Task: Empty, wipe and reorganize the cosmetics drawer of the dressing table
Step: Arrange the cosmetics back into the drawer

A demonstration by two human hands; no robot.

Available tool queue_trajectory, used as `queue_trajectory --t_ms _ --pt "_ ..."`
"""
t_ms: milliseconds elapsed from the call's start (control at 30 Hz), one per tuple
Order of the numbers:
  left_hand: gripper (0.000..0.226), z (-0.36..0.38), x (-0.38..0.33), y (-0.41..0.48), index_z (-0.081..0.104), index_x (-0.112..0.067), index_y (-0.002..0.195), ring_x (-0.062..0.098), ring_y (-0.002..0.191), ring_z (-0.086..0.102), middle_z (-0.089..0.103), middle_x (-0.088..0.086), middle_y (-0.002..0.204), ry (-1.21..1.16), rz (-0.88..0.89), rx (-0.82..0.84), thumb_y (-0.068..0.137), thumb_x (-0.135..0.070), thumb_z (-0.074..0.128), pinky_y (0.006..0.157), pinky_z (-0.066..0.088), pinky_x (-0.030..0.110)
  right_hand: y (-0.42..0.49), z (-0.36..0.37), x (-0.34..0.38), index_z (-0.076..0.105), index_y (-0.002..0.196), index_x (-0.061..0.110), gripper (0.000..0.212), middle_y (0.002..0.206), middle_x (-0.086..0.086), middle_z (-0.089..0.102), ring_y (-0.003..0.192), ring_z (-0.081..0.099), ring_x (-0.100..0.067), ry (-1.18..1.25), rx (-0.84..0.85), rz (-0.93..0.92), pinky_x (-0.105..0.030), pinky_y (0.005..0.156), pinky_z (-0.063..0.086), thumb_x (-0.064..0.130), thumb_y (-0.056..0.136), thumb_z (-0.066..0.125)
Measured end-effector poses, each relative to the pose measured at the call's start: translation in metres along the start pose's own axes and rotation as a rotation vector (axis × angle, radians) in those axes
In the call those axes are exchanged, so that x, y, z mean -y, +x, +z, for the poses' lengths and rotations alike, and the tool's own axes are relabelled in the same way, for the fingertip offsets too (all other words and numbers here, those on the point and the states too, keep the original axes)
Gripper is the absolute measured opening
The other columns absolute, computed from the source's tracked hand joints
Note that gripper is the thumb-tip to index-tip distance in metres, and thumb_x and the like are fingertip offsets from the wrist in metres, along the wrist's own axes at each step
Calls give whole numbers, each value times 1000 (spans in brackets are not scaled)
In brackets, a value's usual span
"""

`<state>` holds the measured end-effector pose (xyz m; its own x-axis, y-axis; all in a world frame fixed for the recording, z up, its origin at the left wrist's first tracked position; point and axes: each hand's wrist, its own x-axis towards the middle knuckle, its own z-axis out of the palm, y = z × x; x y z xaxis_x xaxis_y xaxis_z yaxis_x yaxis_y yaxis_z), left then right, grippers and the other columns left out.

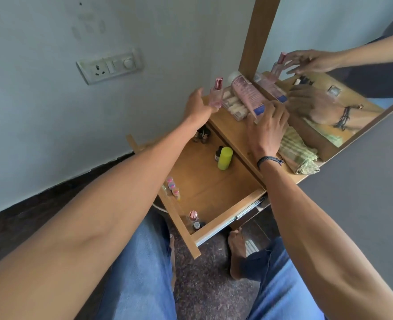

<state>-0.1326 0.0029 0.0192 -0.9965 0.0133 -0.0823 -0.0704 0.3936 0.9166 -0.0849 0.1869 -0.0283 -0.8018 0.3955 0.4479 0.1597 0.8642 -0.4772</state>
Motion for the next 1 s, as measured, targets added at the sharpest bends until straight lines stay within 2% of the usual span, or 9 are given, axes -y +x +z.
queue_trajectory --t_ms 100,267,400,533,600,700,767,867,1000 --pt "71 11 -5 14 39 -17 149 21 130 50 46 3 150 0 5 17 88 -20 76 105 42 32 6 6 -5 49 141 13 57 147 -13 45 139 36 -34 1 21 28 -51 112 34 44 93 59" --pt "43 21 -1 23 52 -16 130 12 103 60 62 0 127 19 29 -25 92 -17 71 83 43 23 9 12 -10 46 143 13 61 147 -13 44 138 37 -34 -21 35 47 -51 113 33 48 94 56" --pt "26 21 -1 24 55 -14 123 -7 73 60 61 -8 103 19 27 -49 98 -13 62 61 44 12 9 13 -9 46 142 10 61 147 -15 44 138 38 -34 -10 54 50 -52 111 35 47 95 56" --pt "24 17 2 18 56 -17 122 10 93 64 62 -7 107 22 55 -74 99 -18 61 75 49 23 9 11 -8 46 140 12 57 140 -15 47 128 45 -35 -8 83 60 -50 104 38 46 95 56" --pt "24 13 5 10 56 -17 122 11 94 61 62 -7 105 19 68 -90 99 -19 61 72 47 22 9 9 -7 47 139 12 56 138 -15 47 125 45 -35 -8 93 72 -50 101 39 46 95 55" --pt "22 3 16 -9 57 -17 119 14 98 63 64 -5 107 39 81 -108 97 -20 62 80 51 29 9 9 -8 49 135 11 54 134 -15 47 121 46 -36 -8 98 75 -51 99 42 47 94 54" --pt "20 -6 25 -27 58 -15 114 17 97 63 63 -5 104 81 80 -113 95 -20 64 81 50 34 9 9 -8 51 131 11 52 133 -15 46 120 45 -37 -9 101 76 -52 97 43 47 94 54" --pt "22 -20 39 -60 59 -9 109 18 88 62 59 -7 91 149 64 -86 92 -19 66 71 44 30 8 8 -8 52 129 11 51 135 -14 45 123 43 -36 -13 103 85 -51 96 43 48 93 54" --pt "21 -30 64 -107 58 -14 101 12 86 68 67 -6 102 316 71 45 88 -26 70 73 49 31 7 6 -7 52 129 12 51 135 -14 44 126 41 -35 -13 120 83 -50 97 41 48 93 54"
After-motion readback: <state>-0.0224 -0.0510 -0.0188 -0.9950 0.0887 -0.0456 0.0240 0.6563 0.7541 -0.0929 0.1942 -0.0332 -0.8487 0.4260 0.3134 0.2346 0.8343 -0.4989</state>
